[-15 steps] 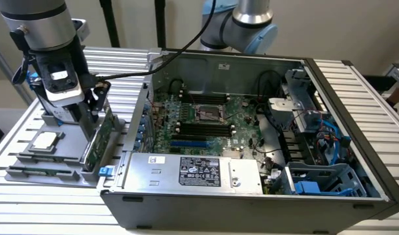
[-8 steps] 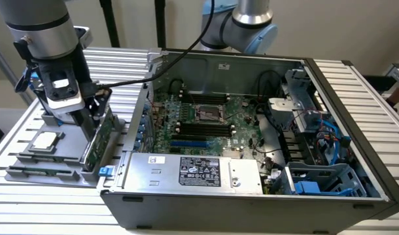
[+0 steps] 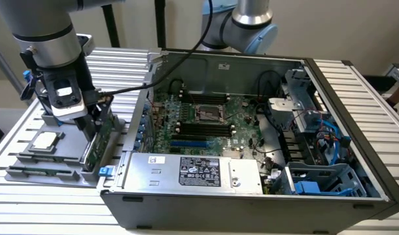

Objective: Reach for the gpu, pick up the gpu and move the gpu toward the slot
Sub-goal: 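Pick up the gpu and move the gpu toward the slot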

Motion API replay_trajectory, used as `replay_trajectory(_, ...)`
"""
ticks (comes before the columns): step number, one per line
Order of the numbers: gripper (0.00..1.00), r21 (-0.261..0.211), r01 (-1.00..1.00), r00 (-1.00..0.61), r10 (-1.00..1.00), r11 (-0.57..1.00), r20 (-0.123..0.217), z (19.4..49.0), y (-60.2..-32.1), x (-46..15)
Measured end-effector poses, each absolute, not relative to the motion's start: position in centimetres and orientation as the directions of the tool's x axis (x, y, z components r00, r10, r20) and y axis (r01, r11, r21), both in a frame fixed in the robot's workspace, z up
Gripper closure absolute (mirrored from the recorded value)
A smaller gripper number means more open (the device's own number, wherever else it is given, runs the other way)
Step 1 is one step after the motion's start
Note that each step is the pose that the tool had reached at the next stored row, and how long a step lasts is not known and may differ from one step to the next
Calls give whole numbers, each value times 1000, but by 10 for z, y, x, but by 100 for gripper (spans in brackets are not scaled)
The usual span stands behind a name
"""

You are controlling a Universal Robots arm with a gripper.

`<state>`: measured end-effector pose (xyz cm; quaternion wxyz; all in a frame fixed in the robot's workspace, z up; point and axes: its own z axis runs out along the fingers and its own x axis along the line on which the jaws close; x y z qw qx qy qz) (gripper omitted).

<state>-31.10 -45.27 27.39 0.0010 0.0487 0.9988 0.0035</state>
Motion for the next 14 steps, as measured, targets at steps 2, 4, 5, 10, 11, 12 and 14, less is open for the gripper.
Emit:
replay_trajectory(2,58,5,97,-995,97,995,-2,270,-453,-311)
replay_trajectory(4,58,2,97,-995,97,995,-2,267,-453,-311)
replay_trajectory(5,58,0,97,-995,97,995,-2,266,-453,-310)
replay_trajectory(10,58,-8,97,-995,97,995,-3,260,-453,-309)
replay_trajectory(11,58,-10,97,-995,97,995,-3,258,-453,-309)
replay_trajectory(12,58,-12,97,-995,97,995,-4,257,-453,-309)
replay_trajectory(14,58,-14,97,-995,97,995,-4,255,-453,-309)
